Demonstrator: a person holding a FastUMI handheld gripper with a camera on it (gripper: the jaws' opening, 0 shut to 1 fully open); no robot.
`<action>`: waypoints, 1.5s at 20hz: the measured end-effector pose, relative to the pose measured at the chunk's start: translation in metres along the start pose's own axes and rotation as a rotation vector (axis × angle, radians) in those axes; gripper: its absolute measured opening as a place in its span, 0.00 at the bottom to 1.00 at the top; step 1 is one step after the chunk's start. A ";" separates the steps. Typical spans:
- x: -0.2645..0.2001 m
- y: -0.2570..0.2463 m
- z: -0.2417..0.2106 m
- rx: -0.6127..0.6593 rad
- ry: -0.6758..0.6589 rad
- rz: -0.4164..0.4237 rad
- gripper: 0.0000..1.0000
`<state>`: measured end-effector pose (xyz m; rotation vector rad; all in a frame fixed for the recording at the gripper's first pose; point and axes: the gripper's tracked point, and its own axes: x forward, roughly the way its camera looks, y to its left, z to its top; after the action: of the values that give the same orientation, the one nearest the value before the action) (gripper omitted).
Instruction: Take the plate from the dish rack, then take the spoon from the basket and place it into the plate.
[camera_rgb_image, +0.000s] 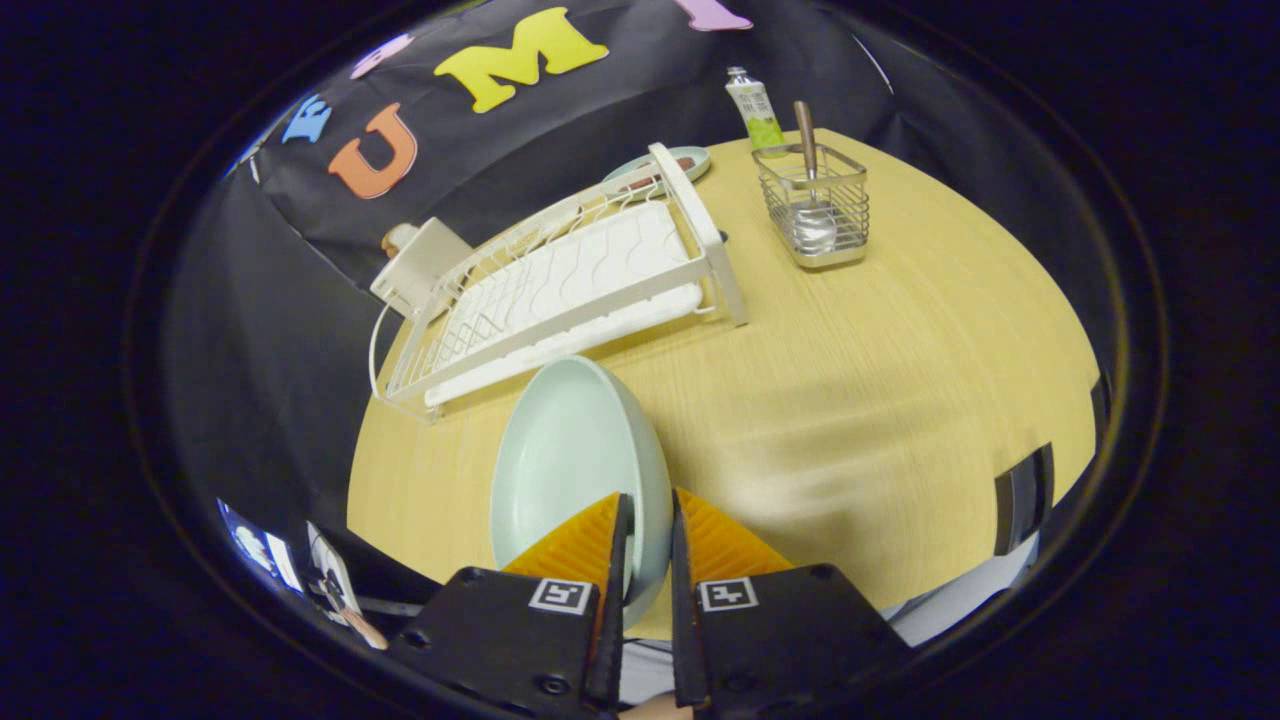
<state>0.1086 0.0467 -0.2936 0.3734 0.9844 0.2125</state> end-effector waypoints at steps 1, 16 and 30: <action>0.002 -0.004 0.001 -0.002 0.004 -0.011 0.27; -0.054 -0.037 0.061 -0.302 -0.446 -0.368 0.95; -0.043 -0.083 0.174 -0.248 -0.424 -0.361 0.97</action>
<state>0.2321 -0.0806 -0.2075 0.0053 0.5830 -0.0726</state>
